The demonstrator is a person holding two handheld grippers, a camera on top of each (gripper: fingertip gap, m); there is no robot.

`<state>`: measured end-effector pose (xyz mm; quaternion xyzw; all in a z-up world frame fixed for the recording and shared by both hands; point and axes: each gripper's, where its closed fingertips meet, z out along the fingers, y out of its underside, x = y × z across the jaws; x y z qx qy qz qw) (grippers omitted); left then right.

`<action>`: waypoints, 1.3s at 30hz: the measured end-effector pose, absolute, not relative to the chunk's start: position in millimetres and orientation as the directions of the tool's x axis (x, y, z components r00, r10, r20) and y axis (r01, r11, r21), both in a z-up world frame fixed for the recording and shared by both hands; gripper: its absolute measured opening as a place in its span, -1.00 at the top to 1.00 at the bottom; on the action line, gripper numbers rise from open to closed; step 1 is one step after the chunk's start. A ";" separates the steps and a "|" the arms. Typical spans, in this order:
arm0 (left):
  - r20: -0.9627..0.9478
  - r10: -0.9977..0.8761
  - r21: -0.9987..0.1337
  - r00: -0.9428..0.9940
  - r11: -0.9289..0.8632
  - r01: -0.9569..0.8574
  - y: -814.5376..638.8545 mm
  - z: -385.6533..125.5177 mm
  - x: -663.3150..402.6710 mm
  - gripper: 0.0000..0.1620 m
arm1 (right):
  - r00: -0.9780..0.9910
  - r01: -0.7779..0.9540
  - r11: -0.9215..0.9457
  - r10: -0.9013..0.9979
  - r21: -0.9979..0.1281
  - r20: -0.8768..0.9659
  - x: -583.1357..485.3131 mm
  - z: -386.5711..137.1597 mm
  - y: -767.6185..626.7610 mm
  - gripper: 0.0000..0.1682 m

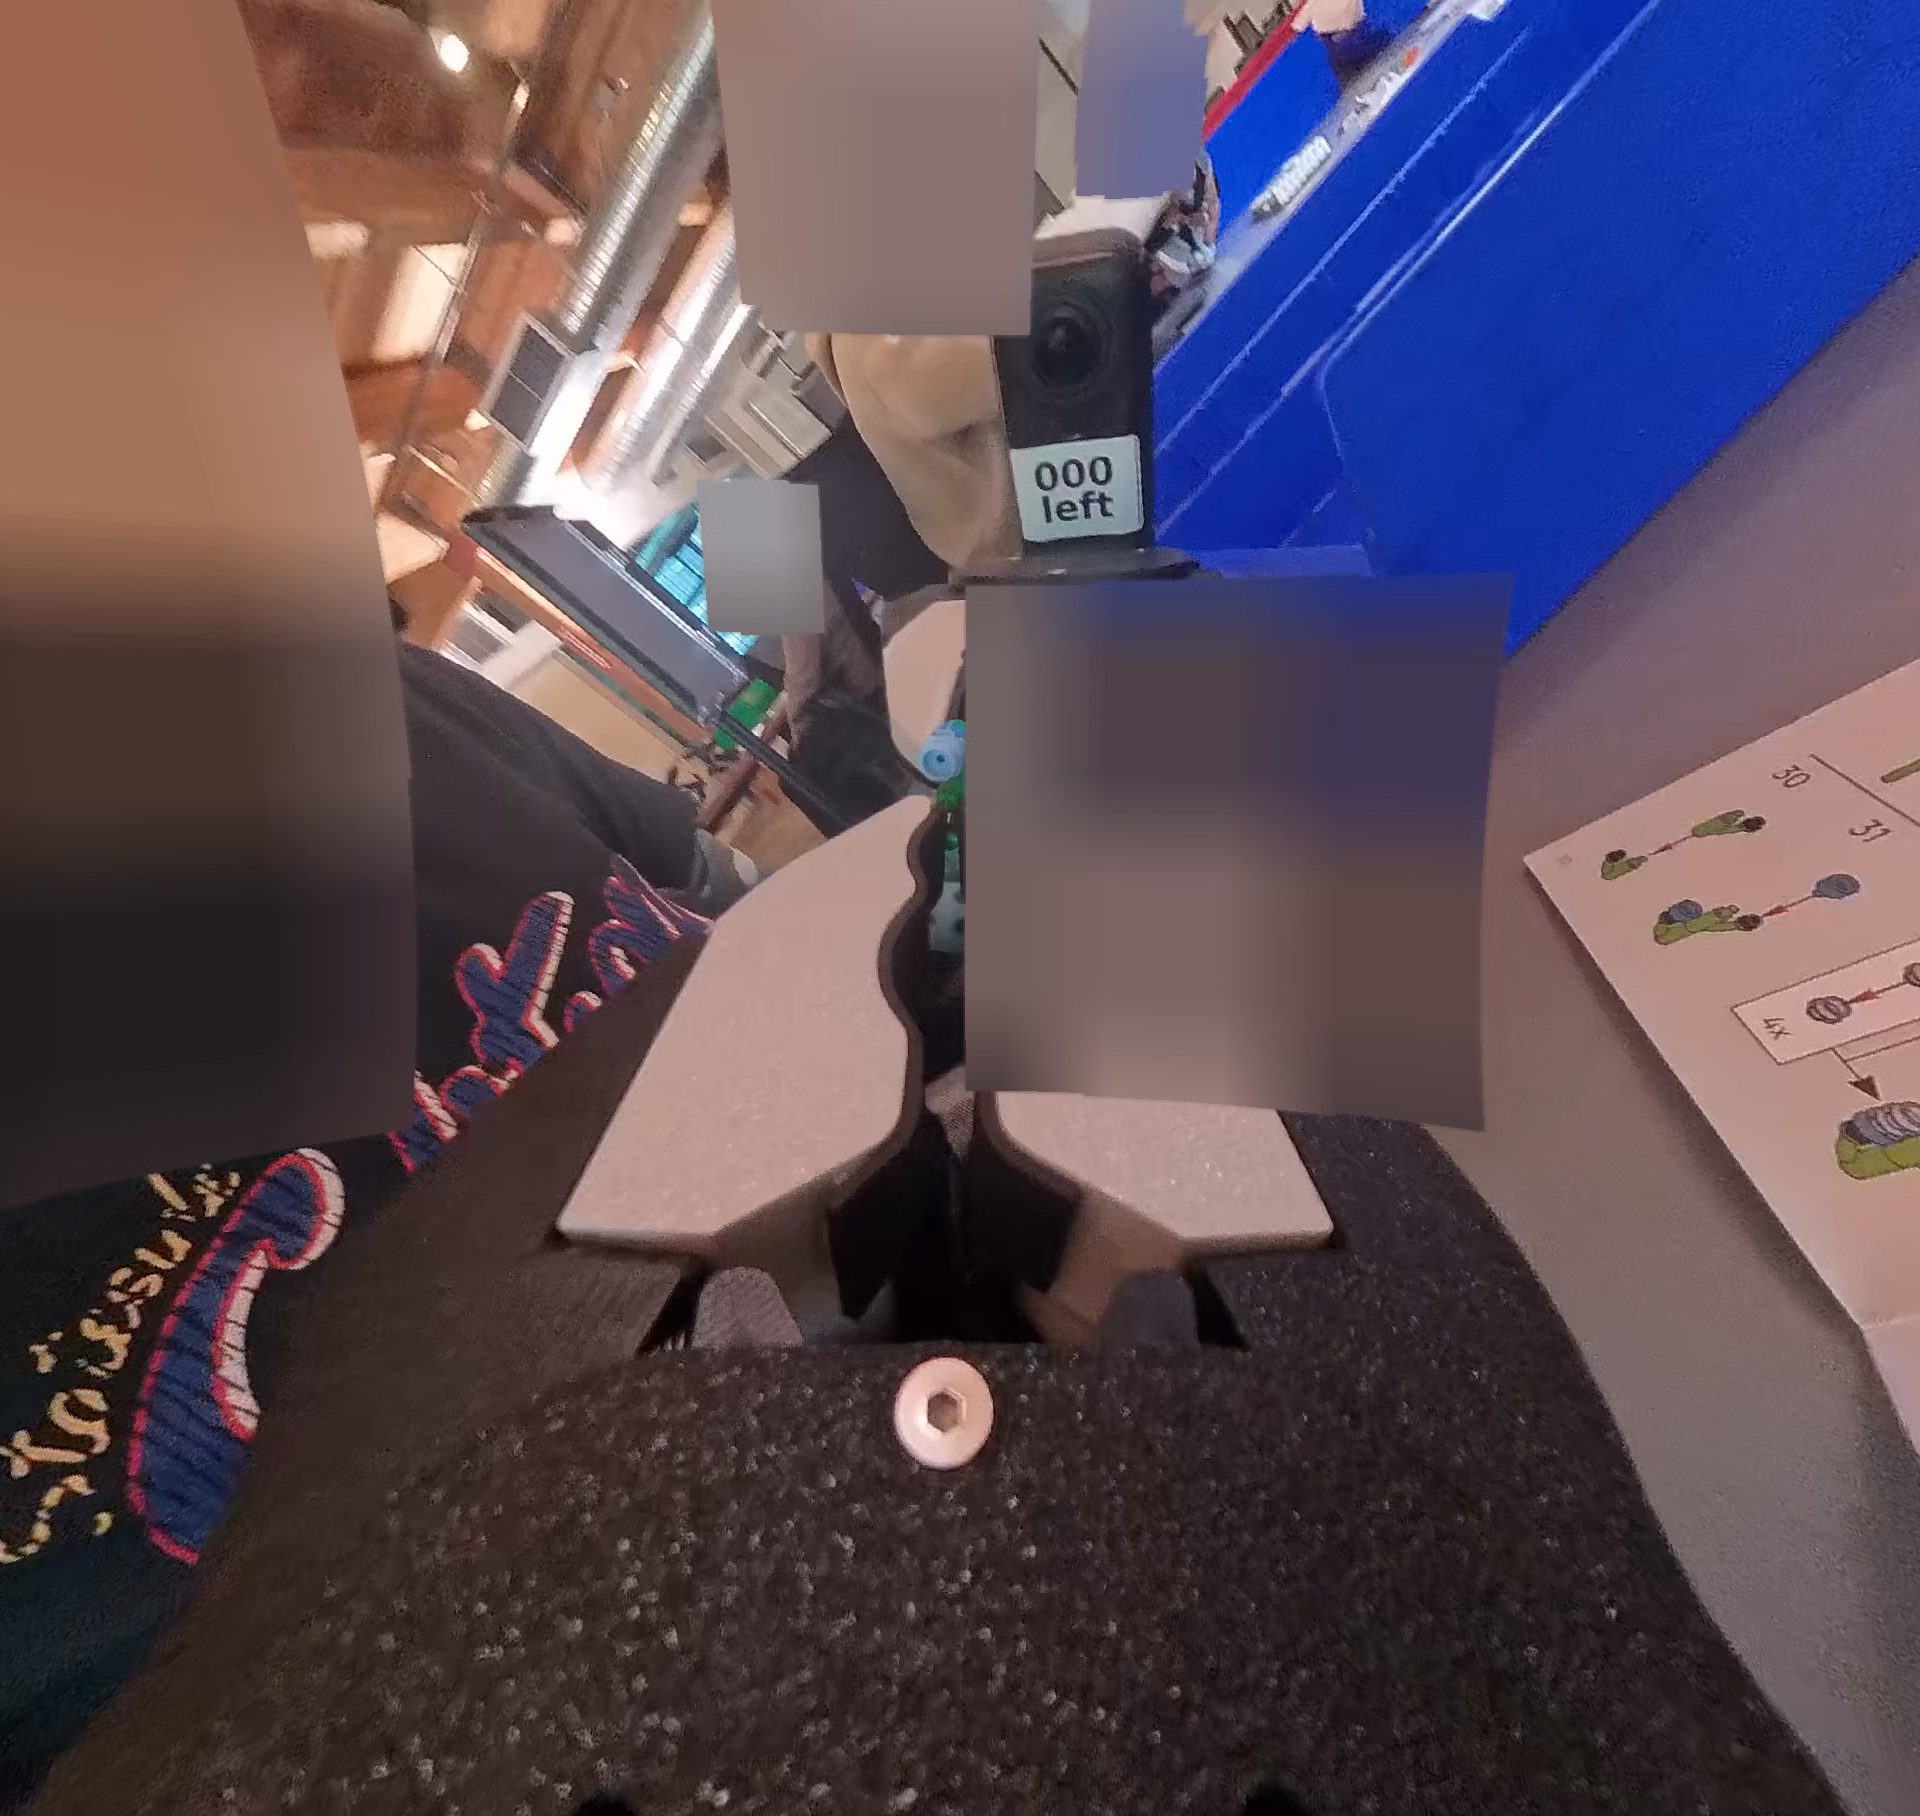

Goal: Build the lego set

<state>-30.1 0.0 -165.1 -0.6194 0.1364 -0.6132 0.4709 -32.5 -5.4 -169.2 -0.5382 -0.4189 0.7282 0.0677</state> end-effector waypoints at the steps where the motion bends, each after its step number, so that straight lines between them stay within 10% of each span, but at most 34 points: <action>1: 0.638 -0.741 -0.744 0.208 -0.525 0.413 1.6 -164.7 -30.9 0.73 | -0.415 0.345 -0.650 0.541 -0.677 -0.732 -31.8 -168.5 -3.4 0.97; 39: 0.587 -0.778 -0.809 0.224 -0.554 0.195 -8.9 -181.0 -8.8 0.75 | -0.387 0.531 -0.432 0.641 -0.729 -0.662 -14.7 -176.4 -1.2 0.97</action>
